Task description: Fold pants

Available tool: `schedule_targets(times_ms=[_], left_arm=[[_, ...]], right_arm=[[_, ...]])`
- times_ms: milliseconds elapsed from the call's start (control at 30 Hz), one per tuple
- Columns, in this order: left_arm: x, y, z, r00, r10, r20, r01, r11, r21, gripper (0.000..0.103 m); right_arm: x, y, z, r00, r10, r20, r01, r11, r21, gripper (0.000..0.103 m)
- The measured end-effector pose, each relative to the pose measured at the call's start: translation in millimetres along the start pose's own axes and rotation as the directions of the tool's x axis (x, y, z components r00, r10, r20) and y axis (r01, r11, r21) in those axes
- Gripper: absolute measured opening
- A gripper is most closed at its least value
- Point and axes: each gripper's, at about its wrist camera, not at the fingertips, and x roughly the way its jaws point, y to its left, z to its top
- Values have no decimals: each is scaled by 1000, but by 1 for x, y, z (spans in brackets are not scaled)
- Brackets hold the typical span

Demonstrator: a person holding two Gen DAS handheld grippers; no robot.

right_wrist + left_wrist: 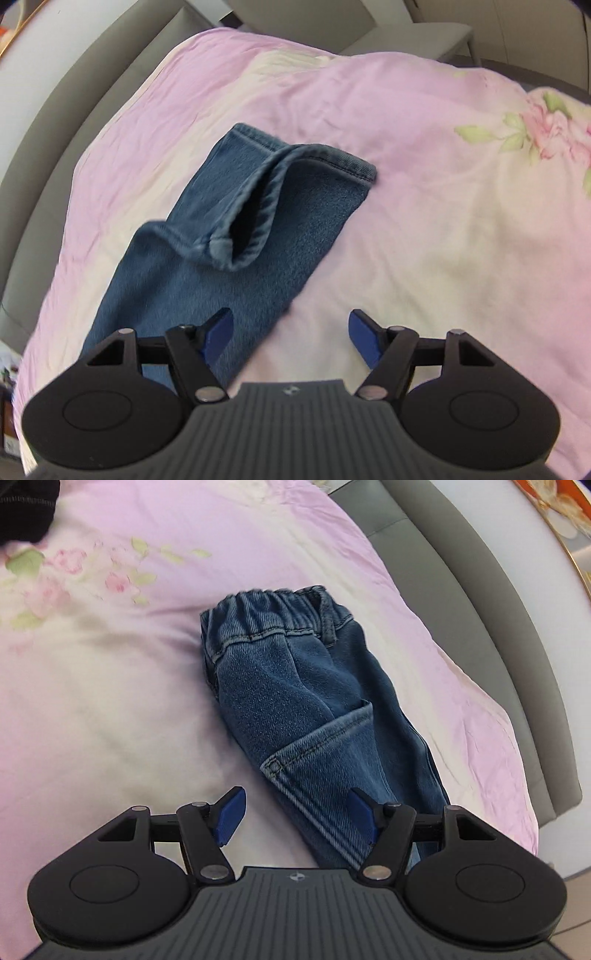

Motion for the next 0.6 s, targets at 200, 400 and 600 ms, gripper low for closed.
schedule_targets(times_ms=[200, 400, 600], left_arm=[[37, -4, 11, 999, 12, 35, -11, 1000, -23, 82], [52, -19, 18, 996, 82, 37, -83, 996, 20, 72], [27, -37, 27, 990, 115, 86, -122, 990, 73, 37]], right_arm=[[38, -4, 19, 999, -11, 46, 6, 995, 102, 62], [63, 14, 30, 996, -3, 88, -7, 993, 115, 46], [38, 48, 42, 986, -61, 158, 60, 998, 15, 12]])
